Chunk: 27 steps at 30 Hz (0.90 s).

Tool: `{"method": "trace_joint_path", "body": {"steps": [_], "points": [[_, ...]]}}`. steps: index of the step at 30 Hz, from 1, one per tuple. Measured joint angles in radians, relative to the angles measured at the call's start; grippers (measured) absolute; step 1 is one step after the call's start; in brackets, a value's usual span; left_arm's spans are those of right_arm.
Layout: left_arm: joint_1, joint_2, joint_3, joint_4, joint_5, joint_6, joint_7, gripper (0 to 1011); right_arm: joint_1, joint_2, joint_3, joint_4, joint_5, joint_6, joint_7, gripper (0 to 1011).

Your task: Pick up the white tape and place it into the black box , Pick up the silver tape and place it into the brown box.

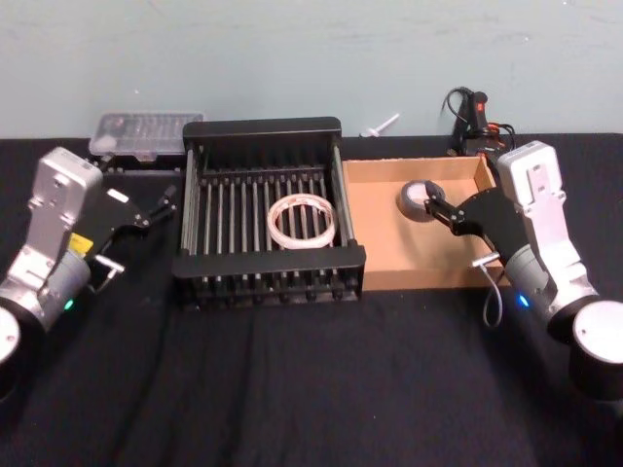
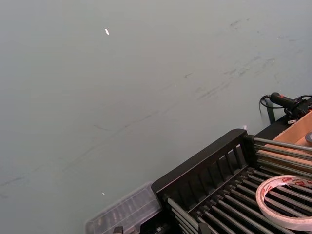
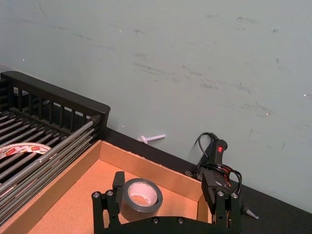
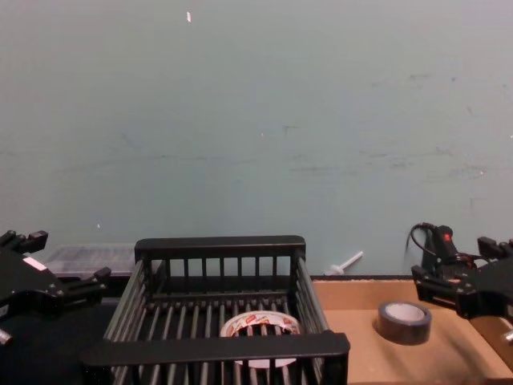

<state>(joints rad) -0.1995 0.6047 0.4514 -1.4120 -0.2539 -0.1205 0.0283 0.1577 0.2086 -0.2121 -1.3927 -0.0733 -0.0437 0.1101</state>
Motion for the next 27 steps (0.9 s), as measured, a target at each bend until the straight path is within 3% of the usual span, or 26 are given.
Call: {"method": "trace_joint_path", "body": {"steps": [27], "points": [[0.0, 0.0, 0.0, 0.0, 0.0, 0.0, 0.0, 1001, 0.004, 0.004, -0.002, -0.001, 0.004, 0.001, 0.002, 1002]]}}
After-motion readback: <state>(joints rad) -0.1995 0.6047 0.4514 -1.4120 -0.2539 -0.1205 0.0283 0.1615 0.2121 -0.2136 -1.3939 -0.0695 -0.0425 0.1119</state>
